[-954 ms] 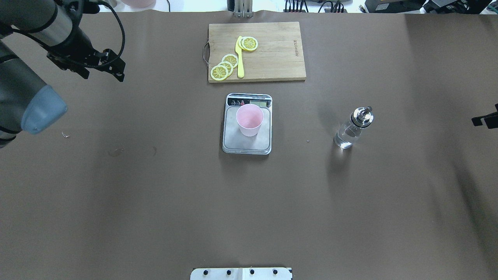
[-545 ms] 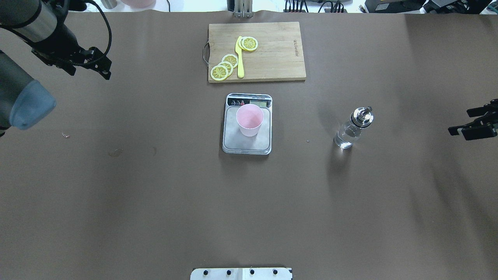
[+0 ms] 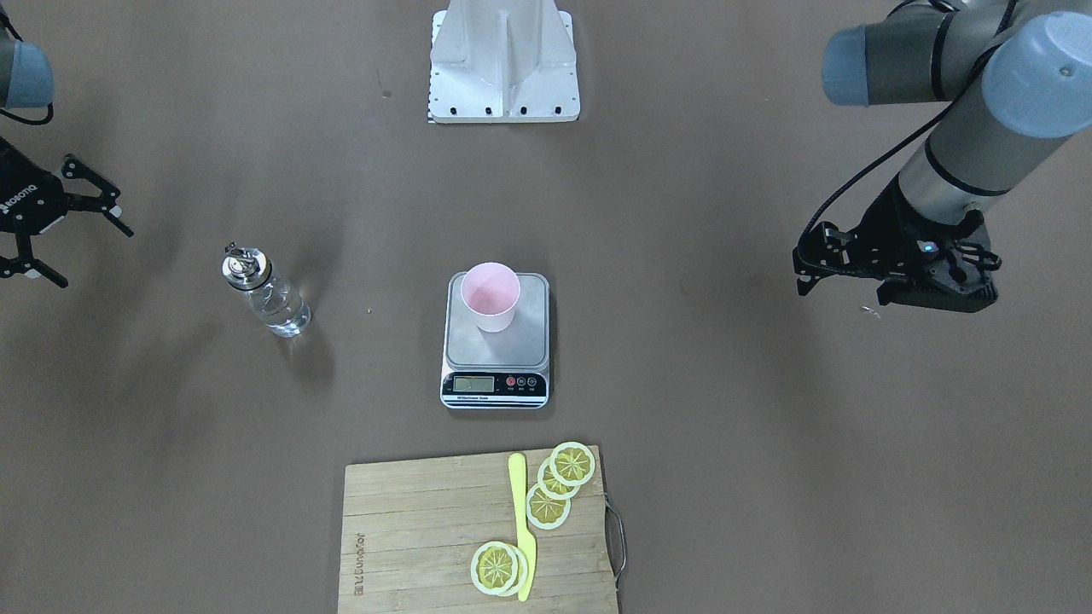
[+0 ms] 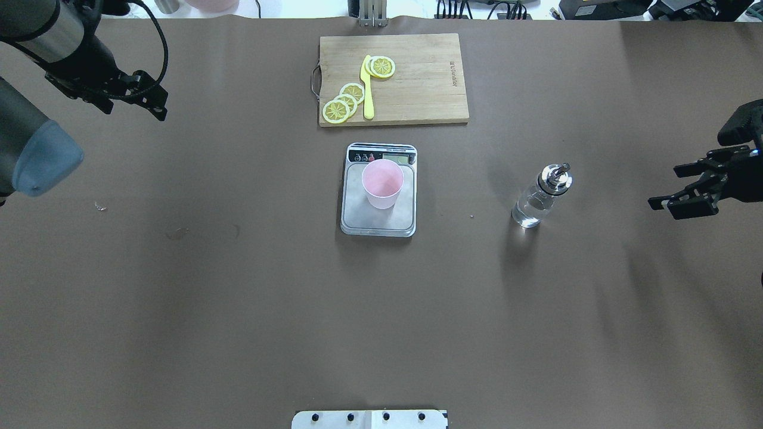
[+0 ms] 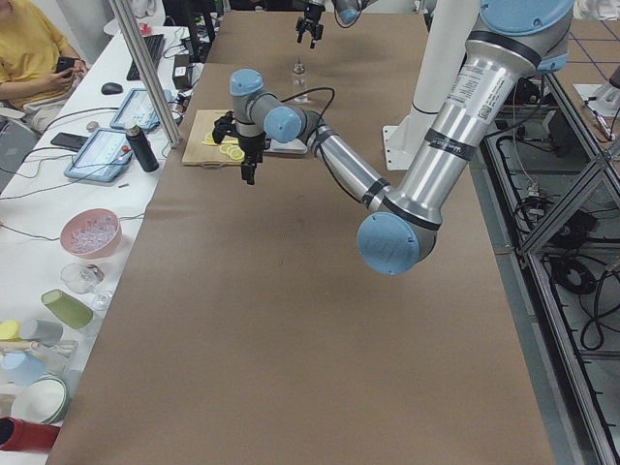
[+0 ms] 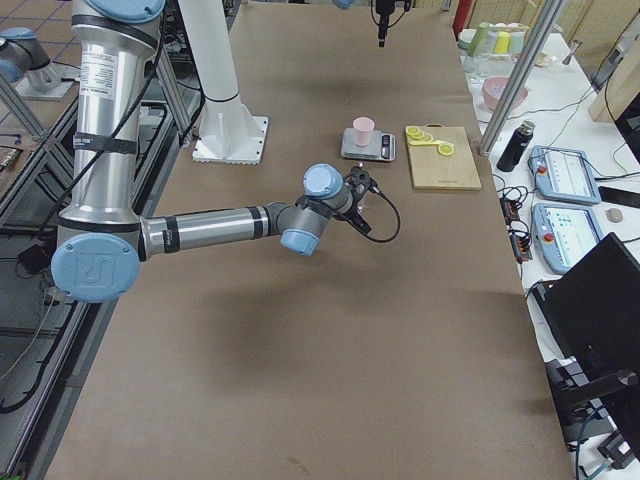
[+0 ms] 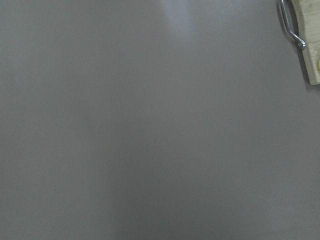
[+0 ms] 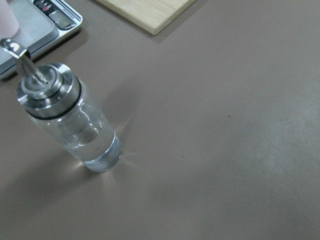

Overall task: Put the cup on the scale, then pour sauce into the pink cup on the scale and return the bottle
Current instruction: 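Move the right gripper toward the glass sauce dispenser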

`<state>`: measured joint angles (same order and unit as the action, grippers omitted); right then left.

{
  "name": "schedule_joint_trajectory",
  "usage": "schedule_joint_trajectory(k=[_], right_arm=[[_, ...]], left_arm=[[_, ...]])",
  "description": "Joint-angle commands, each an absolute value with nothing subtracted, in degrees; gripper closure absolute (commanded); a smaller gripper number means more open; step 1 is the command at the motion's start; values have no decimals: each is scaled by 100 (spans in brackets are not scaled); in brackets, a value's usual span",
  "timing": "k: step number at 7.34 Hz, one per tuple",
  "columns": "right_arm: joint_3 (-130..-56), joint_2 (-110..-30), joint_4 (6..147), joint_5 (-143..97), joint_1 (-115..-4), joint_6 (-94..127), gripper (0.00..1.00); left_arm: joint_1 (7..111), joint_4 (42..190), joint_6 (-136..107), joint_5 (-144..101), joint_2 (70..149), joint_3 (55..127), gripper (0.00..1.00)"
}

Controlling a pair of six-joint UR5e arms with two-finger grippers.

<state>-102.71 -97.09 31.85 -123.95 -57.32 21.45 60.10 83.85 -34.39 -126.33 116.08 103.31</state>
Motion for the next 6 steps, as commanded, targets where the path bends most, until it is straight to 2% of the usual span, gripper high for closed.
schedule_joint_trajectory(k=[1,4,6], right_arm=[[-10362,-9729,2700,-11447,-5205,3222,0],[-10869,-9992,2698,-11136,-4880,3838,0],[-10960,-10220,2394,-10700,-4686,3692,0]], left_arm=[[6012,8385,-3437,-12630,11602,10318,2],[6012,8385,-3437,-12630,11593,10318,2],[6012,8385,-3437,-12630,11584,10336,2]])
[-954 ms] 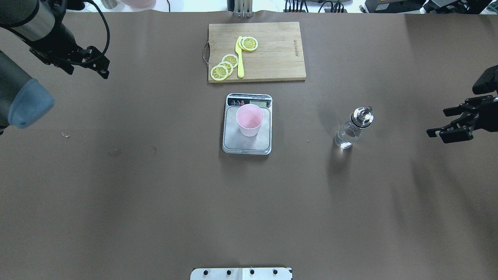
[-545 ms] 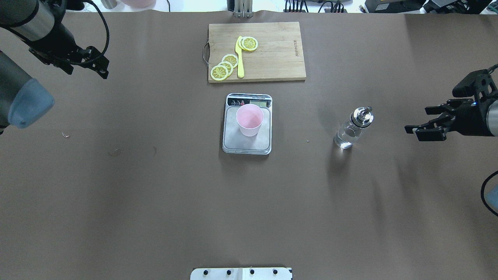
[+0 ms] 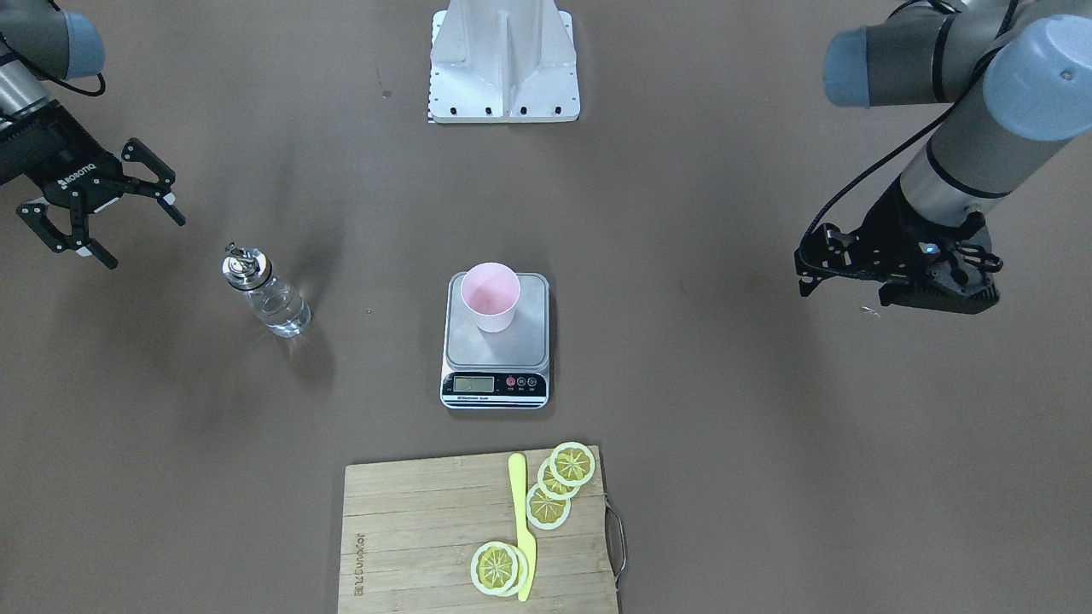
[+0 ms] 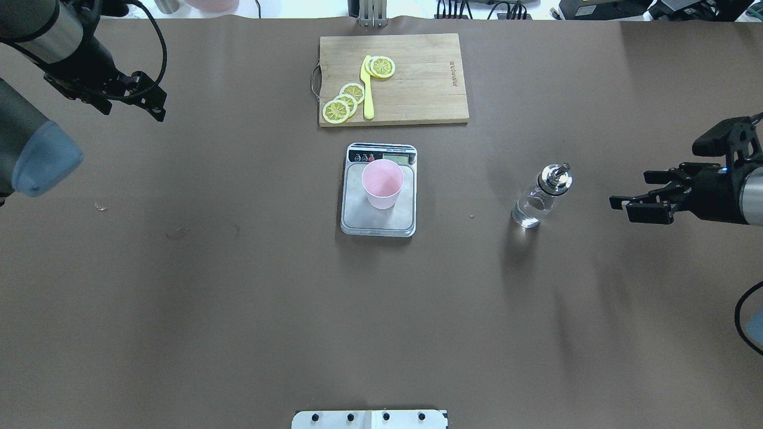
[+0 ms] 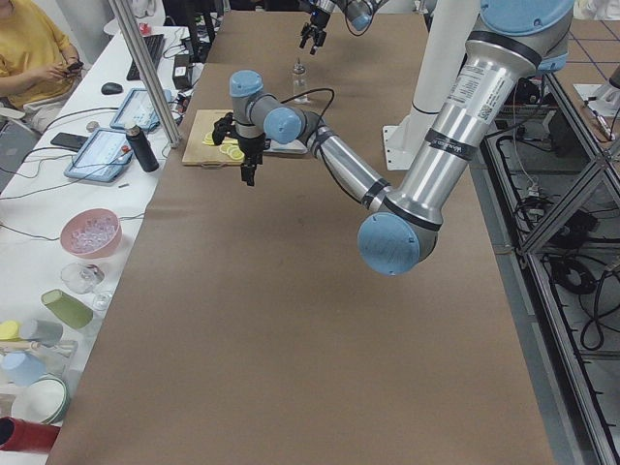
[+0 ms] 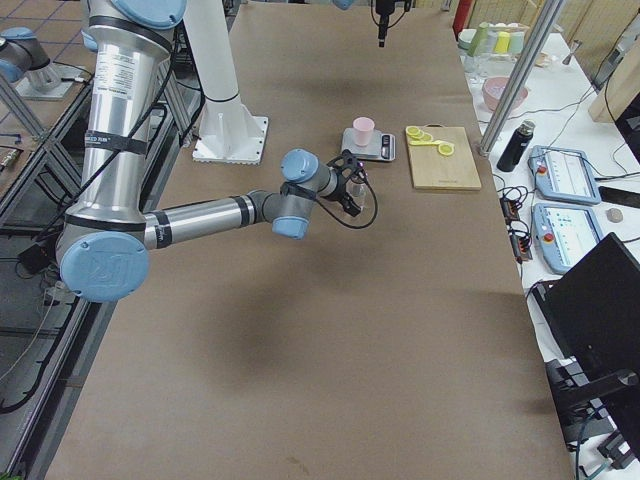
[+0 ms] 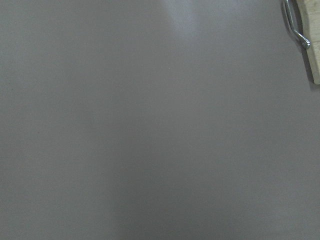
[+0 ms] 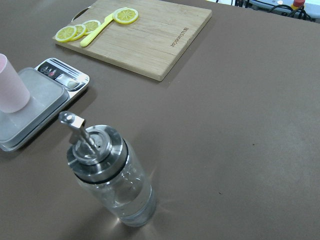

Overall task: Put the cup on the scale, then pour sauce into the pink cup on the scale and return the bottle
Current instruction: 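Move the right gripper toward the glass sauce dispenser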

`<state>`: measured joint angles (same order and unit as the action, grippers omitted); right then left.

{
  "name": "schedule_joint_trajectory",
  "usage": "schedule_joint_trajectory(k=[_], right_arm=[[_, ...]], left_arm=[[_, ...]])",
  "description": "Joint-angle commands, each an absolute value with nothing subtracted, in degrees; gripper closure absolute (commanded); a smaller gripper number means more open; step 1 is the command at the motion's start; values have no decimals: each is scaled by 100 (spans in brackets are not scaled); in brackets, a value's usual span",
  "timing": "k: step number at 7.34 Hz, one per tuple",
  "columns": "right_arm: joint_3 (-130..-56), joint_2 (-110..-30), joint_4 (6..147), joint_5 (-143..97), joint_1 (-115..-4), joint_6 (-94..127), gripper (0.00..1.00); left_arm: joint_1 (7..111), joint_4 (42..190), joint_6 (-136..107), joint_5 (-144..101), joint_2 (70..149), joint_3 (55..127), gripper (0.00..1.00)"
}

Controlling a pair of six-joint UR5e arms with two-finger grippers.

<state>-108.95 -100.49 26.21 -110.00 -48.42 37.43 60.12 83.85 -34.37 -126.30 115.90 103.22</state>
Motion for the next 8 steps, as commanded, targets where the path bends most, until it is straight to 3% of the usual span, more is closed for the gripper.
schedule_joint_trajectory(k=[1,8], right_arm=[[-10856,-10622,1703,-10253,-4502,3300,0],[-10767,-10267,1582,-9020,-3756,2610,0]], left_arm=[[6012,8376,-3437,-12630,11584,10327,2],[6012,8341,-3437,-12630,11584,10380,2]])
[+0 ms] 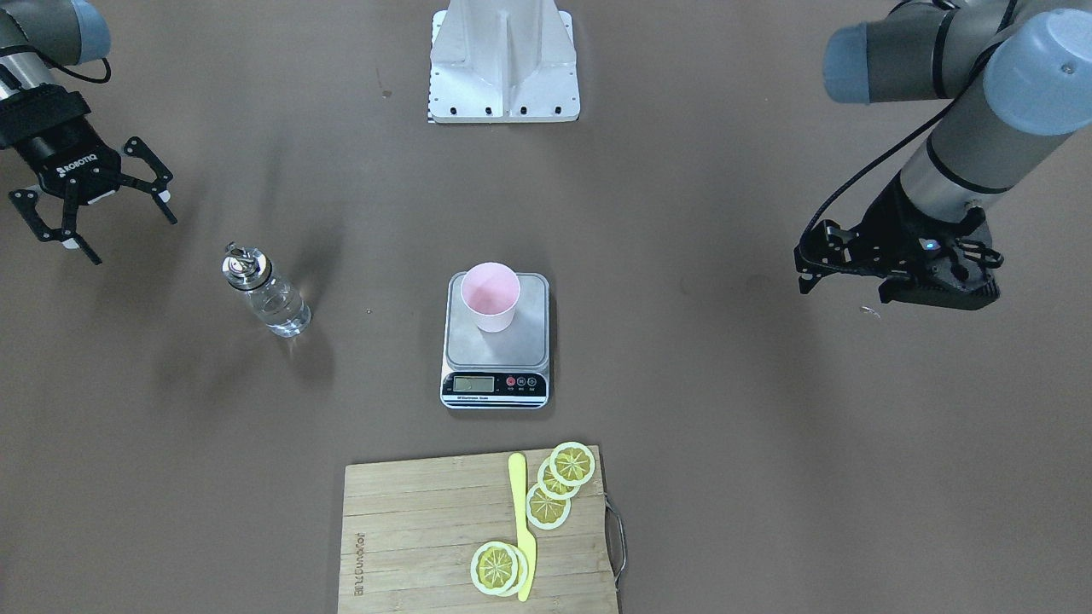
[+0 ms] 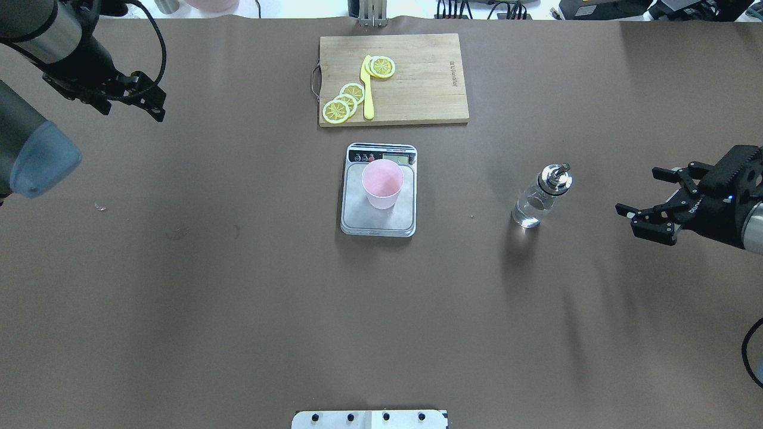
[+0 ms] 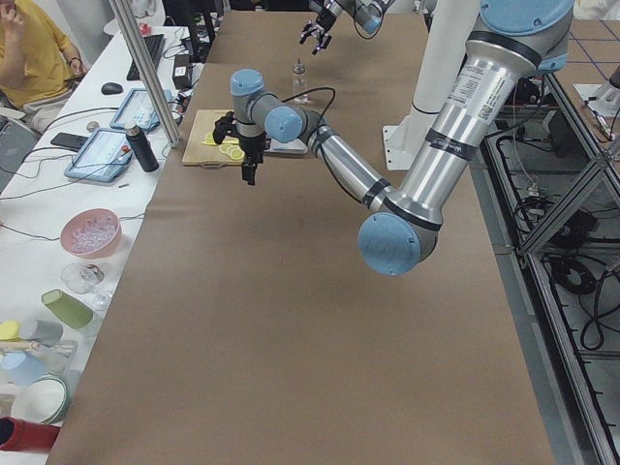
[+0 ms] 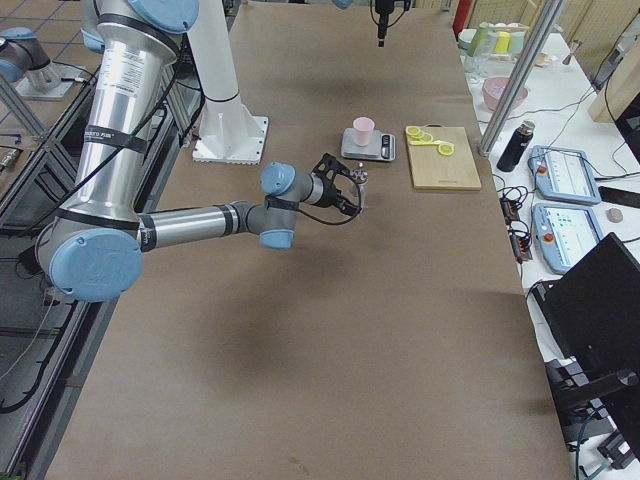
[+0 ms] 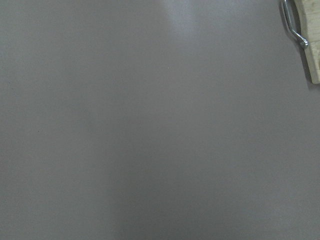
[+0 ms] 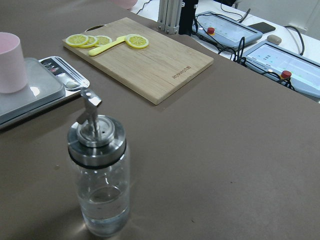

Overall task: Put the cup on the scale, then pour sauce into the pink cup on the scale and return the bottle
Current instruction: 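Move the right gripper toward the glass sauce dispenser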

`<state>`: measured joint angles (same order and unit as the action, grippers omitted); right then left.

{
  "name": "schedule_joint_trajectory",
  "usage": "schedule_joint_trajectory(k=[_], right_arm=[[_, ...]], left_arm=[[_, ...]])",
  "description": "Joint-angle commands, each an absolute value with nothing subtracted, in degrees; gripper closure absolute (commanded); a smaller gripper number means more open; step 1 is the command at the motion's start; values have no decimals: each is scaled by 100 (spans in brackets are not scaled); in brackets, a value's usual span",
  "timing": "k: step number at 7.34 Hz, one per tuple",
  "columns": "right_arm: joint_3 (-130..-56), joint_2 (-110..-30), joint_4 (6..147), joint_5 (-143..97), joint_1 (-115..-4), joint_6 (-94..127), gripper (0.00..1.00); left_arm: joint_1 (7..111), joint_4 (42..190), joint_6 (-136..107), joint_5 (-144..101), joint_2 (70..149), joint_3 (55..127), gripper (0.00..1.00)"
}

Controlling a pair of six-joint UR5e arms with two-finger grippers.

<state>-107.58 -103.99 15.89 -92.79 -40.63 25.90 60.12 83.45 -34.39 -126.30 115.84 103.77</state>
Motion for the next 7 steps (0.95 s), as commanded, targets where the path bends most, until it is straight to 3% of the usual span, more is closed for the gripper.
schedule_joint_trajectory(k=[1,7], right_arm=[[-10784,-10179,1582,-8852,-3535,2654,0],[-10767,-10108,1564,-7861,-2648,2786,0]], left_arm=[[6012,8341,-3437,-12630,11584,10380,2],[6012,8341,-3437,-12630,11584,10389,2]])
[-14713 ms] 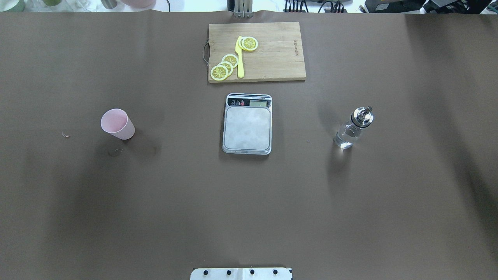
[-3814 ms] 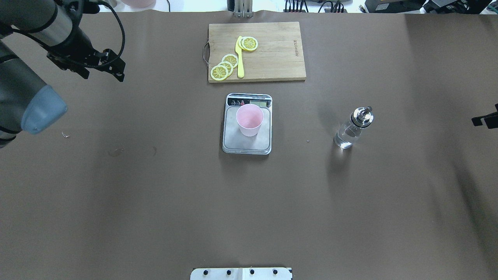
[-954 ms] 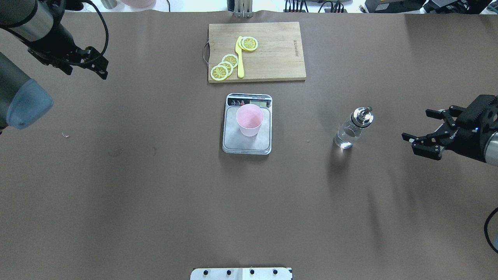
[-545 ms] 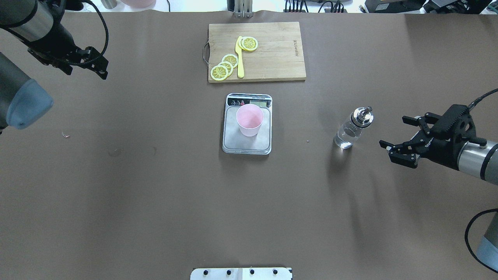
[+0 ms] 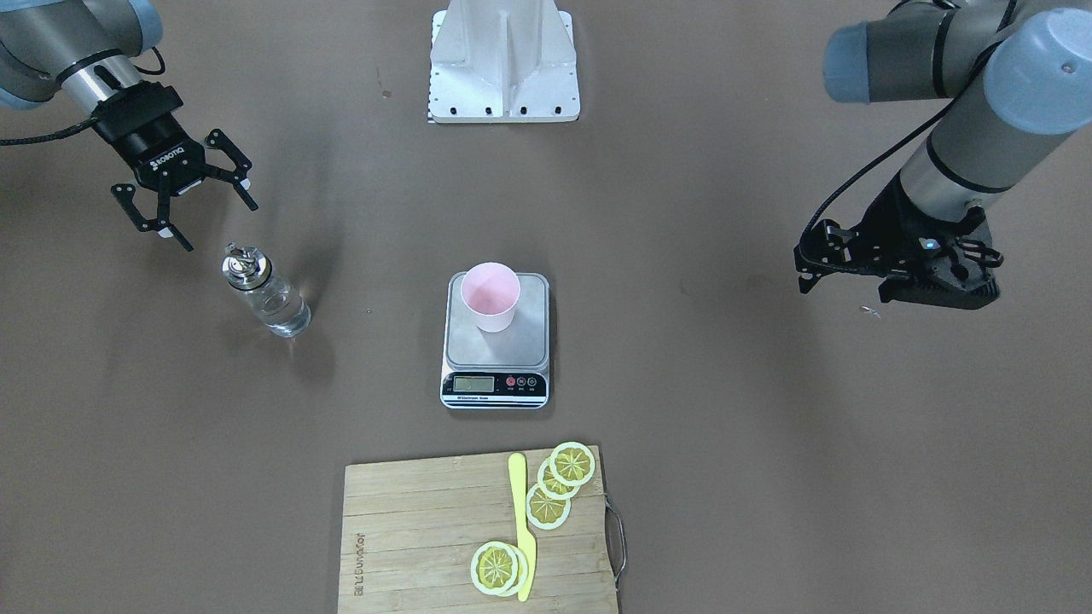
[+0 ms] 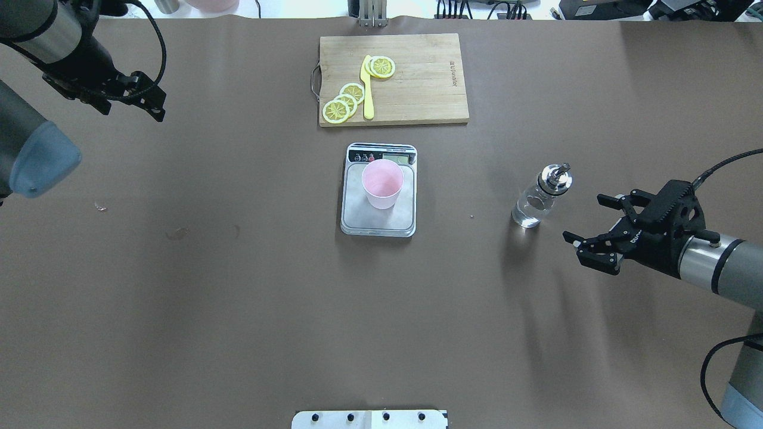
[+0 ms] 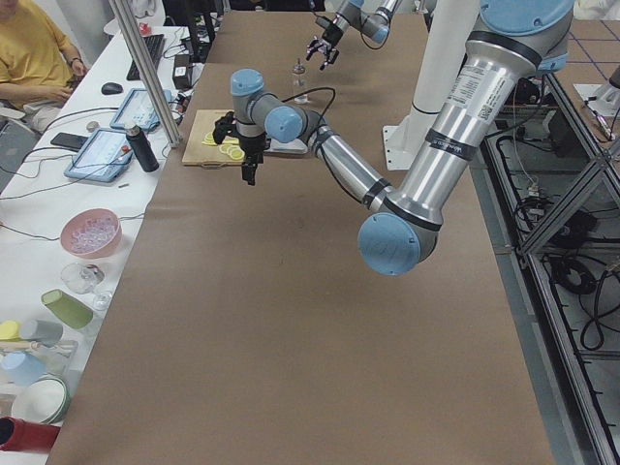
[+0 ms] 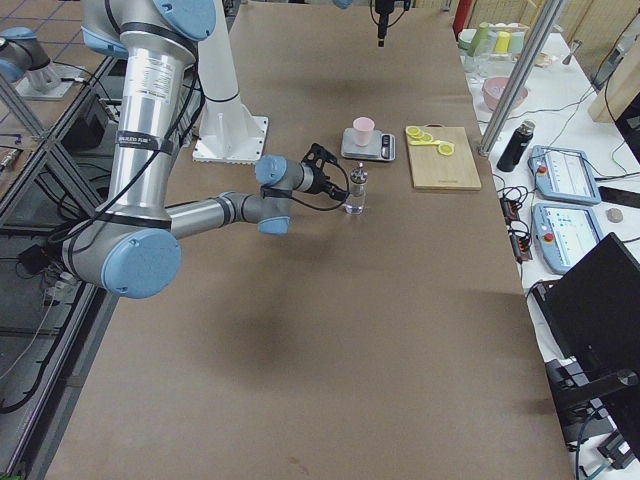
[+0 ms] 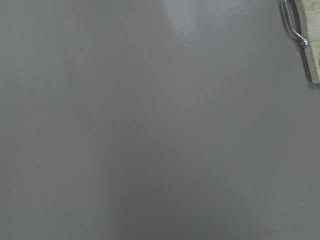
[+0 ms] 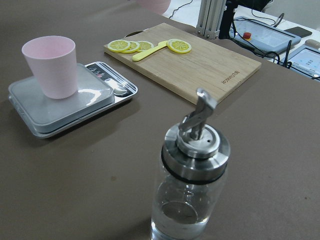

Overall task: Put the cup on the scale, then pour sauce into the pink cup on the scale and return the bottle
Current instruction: 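Move the right gripper toward the glass sauce dispenser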

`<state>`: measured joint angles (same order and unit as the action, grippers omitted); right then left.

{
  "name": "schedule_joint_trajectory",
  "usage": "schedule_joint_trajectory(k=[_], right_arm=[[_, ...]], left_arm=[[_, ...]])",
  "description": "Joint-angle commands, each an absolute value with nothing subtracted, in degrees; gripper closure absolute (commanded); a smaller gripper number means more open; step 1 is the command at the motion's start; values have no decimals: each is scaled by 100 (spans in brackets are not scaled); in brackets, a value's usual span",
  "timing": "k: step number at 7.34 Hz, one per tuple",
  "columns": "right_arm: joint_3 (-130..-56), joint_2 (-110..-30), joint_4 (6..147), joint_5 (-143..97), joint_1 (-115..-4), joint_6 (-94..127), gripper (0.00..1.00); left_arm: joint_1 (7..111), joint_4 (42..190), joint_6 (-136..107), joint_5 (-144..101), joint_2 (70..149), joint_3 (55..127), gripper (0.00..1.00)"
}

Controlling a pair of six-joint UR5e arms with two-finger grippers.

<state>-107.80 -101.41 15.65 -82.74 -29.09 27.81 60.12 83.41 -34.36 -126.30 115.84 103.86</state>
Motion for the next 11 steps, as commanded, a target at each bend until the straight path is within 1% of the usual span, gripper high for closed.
schedule_joint_trajectory(k=[1,2,3,4,5,9,11], right_arm=[[-10767,-10099,1564,-7736,-2593,2708,0],[-10714,-10090,1547,-7752,-2593,2637,0],[-10444,-10003,1164,-7743,-2567,2498,0],[-9824,-9706,455,-7734,-2566,2505,0],[-9626,-9625,266,-7726,-2566,2505,0],[-9624,-9580,255,-7708,-2593,2505,0],[-9537,-9483,281,-7708,-2794,2514,0]], left_arm=[[6012,8341,-3437,-12630,11584,10389,2],[6012,8341,-3437,-12630,11584,10389,2],[6012,8341,-3437,-12630,11584,10380,2],[6012,8341,-3437,-12630,11584,10389,2],[6012,8341,-3437,-12630,11584,10380,2],[6012,8341,-3437,-12630,11584,10380,2],[6012,8341,-3437,-12630,11584,10380,2]])
